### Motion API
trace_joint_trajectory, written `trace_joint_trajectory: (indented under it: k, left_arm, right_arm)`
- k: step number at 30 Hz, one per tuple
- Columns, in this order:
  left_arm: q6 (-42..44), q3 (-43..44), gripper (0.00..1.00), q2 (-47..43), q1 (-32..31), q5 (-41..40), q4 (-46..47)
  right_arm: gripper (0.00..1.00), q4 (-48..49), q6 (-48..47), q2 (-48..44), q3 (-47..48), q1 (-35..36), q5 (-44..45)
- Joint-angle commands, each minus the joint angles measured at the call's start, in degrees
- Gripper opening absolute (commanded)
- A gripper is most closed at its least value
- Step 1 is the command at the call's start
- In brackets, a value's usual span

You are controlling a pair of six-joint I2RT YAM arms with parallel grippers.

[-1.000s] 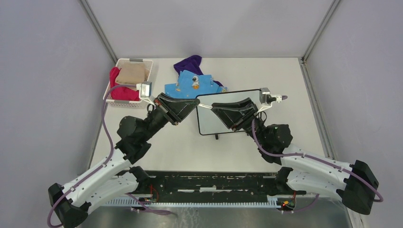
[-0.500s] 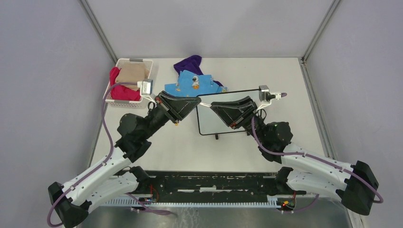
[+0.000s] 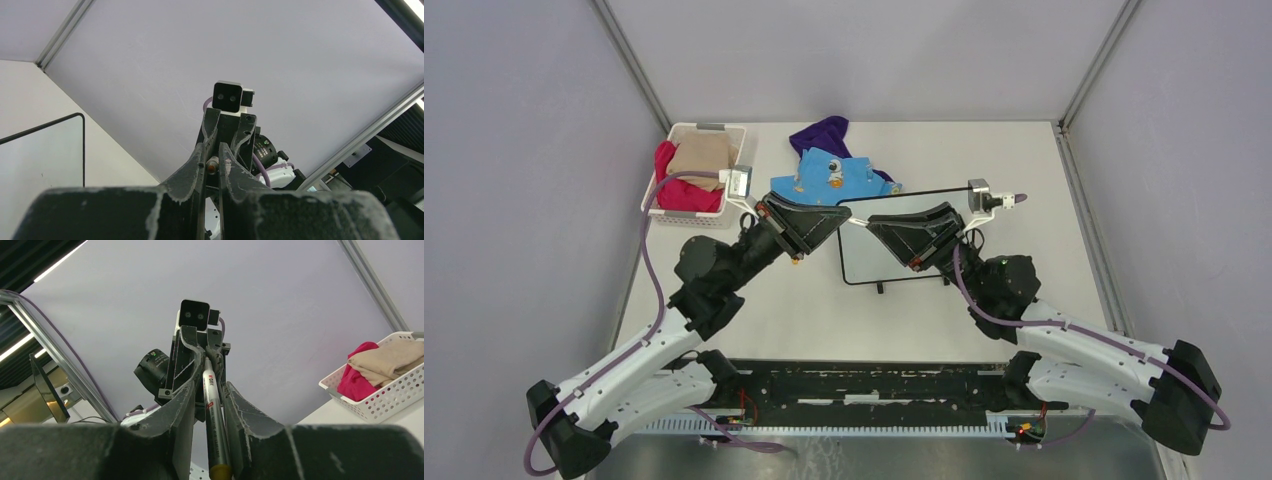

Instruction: Write a sentence on the whiteboard

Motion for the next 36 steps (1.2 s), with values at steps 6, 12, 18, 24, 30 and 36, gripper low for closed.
trace_joint_trajectory:
  k: [6, 12, 18, 24, 30, 36]
  left_arm:
    - [0.9, 1.3, 0.02, 0.2, -0.2, 0.4, -0.4]
    - [1.0, 1.5, 0.02, 0.2, -0.2, 0.0, -0.9]
    - [1.4, 2.3, 0.03, 0.4, -0.2, 0.1, -1.7]
    - [2.0, 2.6, 0.15, 0.2, -0.2, 0.2, -2.8]
    - [2.6, 2.9, 0.43, 0.2, -0.2, 1.2, -2.8]
    - [2.0, 3.4, 0.38, 1.8, -0.2, 4.1, -1.0]
  right_arm:
    - [0.22, 4.9, 1.3, -1.1, 2.0, -0.4, -1.6]
    - [0.11, 5.3, 1.5, -0.8, 1.9, -0.4, -2.4]
    - [0.0, 5.4, 1.5, -1.2, 1.5, -0.4, -3.0]
    - [0.0, 2.2, -1.5, -2.5, 2.1, -0.4, -3.2]
    - [0.0, -2.3, -4.8, -4.2, 2.4, -0.5, -2.6]
    - [0.0, -1.9, -4.8, -4.1, 2.3, -0.4, -3.2]
